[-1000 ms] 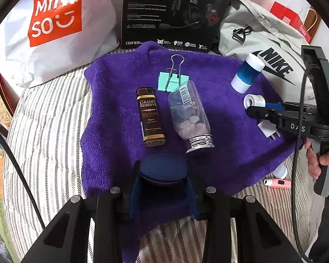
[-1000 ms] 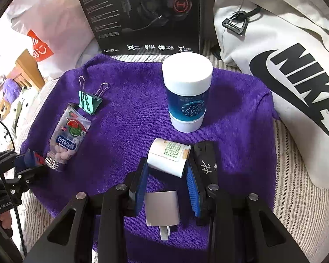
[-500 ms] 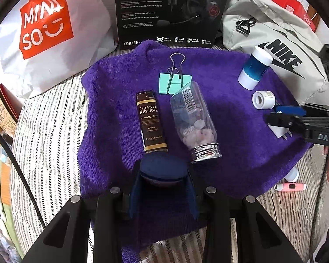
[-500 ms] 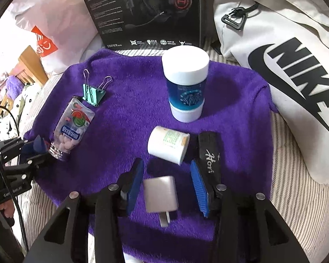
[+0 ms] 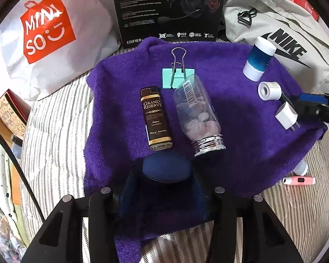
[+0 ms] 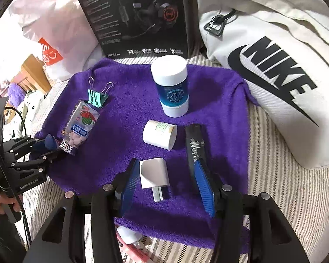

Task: Organize rigid objects
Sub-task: 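Lower the pink container onto the towel and open the left gripper, then move the left gripper toward the pink highlighter beside the towel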

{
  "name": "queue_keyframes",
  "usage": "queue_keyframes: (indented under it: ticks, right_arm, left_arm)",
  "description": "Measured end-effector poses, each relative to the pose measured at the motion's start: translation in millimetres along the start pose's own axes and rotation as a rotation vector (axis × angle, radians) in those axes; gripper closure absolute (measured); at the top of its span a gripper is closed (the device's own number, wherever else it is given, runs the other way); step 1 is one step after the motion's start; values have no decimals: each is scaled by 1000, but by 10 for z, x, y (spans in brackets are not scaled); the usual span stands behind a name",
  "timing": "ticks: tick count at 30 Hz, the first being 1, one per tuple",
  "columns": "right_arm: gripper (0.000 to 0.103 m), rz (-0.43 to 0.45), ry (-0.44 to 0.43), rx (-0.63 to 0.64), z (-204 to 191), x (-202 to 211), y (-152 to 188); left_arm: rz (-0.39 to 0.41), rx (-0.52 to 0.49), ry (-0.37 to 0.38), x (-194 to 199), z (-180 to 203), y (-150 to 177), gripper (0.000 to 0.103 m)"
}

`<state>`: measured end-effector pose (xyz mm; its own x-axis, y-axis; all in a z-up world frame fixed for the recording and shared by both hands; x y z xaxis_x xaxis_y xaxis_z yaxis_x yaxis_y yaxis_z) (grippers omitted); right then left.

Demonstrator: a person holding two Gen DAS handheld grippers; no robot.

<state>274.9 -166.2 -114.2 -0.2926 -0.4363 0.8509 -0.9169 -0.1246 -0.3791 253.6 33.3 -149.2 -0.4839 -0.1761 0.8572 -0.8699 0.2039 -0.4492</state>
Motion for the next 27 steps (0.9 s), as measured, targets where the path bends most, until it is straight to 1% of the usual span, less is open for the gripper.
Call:
queue_keyframes:
  ticks: [4, 6, 7, 8, 9, 11, 12, 14, 16, 19, 20, 22, 25, 27]
  right_arm:
    - [50, 9, 4, -3, 21, 87, 19]
    - [50, 12, 1, -10, 31, 121, 20]
    - [50, 14, 0, -13, 34, 135, 20]
    - [50, 18, 0, -15, 32, 163, 26]
    - [50, 21, -1, -15, 28, 187, 35]
    - [50, 27, -3, -12, 17, 241, 66]
    - [50, 31, -3, -10, 5, 270, 84]
    - [50, 37, 2, -6, 2, 346, 142]
    - [50, 46, 5, -9, 10, 421, 202]
    - [49, 68, 4, -16, 24, 577, 346]
    - [49, 72, 4, -20, 33, 638, 420]
    - [44, 76, 17, -25, 56, 724, 532]
    - [44, 81, 69, -31, 104, 853, 744]
    - [44, 85, 74, -52, 154, 946, 916]
  left_arm:
    - [-19, -11, -3, 29, -6, -1, 51]
    - [-19, -24, -8, 72, 13, 13, 46]
    - [-15, -29, -20, 108, 18, 24, 45]
    - [-11, -31, -38, 141, 12, 34, 40]
    - [-5, -28, -53, 189, -6, 43, 37]
    - [8, -4, -41, 318, -46, 80, 34]
    - [15, 5, -47, 374, -66, 97, 30]
    - [42, 14, -63, 541, -86, 147, 27]
    - [62, 22, -63, 665, -89, 189, 26]
    - [79, 51, -28, 822, -42, 277, 25]
    - [76, 63, -5, 867, 18, 311, 24]
    - [74, 75, 26, 901, 137, 366, 24]
    - [53, 79, 62, 871, 425, 422, 24]
    - [49, 72, 86, 874, 690, 458, 24]
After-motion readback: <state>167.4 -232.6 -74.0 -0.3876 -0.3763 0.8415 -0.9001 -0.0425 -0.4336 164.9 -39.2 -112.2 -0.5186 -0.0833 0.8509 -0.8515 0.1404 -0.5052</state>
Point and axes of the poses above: each gripper's, at about its wrist camera, not at the fingertips, and x roughly against the way its jaws point, z to its right, y to its underside, the point moved 3 cm from there along -x, roughly the way its jaws point, and after that the axes turned 14 degrees about -y, right-handed, at the moved point
